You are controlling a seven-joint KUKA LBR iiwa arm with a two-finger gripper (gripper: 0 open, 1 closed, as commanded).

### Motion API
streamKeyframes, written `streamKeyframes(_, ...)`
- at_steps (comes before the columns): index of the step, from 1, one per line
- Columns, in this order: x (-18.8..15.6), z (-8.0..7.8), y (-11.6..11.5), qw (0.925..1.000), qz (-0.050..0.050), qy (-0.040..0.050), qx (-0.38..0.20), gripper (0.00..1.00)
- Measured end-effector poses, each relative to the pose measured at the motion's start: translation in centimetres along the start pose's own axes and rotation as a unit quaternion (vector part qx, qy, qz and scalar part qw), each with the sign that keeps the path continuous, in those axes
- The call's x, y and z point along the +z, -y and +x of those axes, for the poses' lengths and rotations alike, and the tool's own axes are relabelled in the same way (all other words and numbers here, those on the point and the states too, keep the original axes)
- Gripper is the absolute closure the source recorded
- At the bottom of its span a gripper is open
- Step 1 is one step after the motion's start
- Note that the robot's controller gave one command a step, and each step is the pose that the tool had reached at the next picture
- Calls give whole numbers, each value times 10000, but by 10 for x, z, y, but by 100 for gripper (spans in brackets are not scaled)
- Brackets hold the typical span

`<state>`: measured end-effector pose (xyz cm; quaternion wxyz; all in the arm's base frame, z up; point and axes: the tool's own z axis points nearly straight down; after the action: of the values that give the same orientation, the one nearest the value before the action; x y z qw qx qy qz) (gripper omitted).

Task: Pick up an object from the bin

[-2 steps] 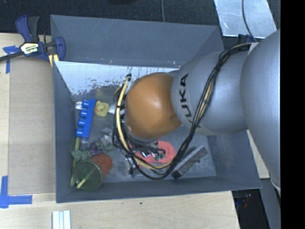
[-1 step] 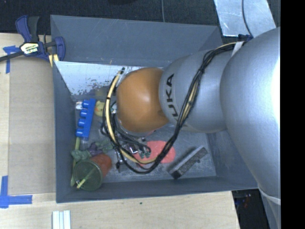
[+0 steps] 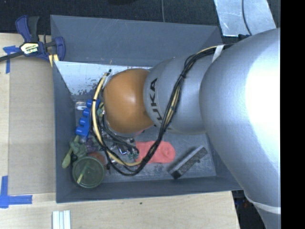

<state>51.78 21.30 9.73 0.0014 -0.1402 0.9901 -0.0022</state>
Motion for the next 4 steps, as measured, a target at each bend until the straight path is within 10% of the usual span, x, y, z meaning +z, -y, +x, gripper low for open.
streamKeyframes(1, -29, 19, 39, 9991, -25, 34, -419, 0)
streamKeyframes(2, -33, 18, 61, 9963, -25, 42, 858, 0)
streamKeyframes(3, -67, 28, 101, 9970, -19, 53, 769, 0)
streamKeyframes(4, -47, 9, 125, 9997, -20, 64, 248, 0)
